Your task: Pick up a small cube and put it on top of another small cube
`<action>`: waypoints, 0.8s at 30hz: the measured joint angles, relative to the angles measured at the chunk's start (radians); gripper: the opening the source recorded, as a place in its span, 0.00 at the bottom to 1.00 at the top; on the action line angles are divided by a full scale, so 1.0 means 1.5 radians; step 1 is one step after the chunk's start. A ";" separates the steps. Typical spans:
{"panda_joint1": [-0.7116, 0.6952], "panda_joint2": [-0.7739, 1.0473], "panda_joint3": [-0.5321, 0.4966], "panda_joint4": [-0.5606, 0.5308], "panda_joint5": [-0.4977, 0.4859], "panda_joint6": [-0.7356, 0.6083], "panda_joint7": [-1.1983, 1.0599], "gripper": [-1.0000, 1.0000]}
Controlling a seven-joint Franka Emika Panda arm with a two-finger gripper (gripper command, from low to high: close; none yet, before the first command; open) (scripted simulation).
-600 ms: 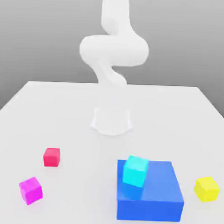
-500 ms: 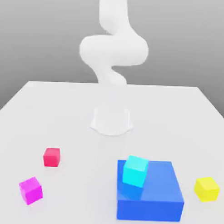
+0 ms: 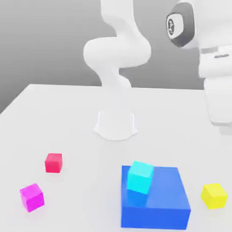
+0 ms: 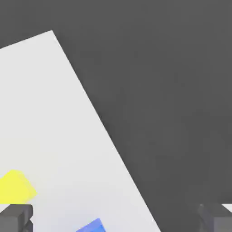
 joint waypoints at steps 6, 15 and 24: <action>0.055 0.140 0.023 -0.029 -0.065 0.064 -0.109 0.50; 0.084 0.305 0.014 -0.016 -0.122 0.178 -0.125 0.00; 0.080 0.228 0.020 -0.032 -0.116 0.115 -0.131 0.00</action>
